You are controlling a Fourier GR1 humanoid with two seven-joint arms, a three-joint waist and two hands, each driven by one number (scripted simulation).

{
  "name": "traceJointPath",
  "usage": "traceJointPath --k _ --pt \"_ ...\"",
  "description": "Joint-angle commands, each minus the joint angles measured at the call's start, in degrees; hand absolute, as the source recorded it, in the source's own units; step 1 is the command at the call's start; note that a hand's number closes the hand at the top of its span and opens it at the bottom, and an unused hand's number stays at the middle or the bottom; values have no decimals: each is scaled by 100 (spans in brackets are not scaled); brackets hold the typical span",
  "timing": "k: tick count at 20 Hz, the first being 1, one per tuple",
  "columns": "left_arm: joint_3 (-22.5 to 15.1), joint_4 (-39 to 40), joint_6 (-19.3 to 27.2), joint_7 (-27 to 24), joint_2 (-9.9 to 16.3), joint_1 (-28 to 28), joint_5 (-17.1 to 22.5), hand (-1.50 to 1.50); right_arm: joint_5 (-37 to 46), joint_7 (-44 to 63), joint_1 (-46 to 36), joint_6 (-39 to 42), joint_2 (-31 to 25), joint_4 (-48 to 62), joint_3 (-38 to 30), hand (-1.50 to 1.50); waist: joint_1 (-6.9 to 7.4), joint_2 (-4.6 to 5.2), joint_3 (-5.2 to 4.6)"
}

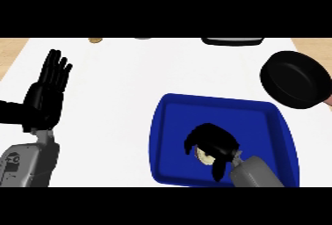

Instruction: Pick the cupcake from the tray and place it in the pot

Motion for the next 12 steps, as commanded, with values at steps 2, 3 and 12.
traceJointPath --k 2,3,12 --pt "-18 287 -56 -341 -138 32 -83 0 365 -40 208 -379 261 65 246 150 -10 68 83" --pt "-167 -51 162 80 -154 -119 -229 0 377 -97 -47 -634 450 495 125 150 15 70 86" --pt "127 71 -145 -57 38 53 14 0 819 1751 -199 -428 858 -459 -322 150 35 71 77"
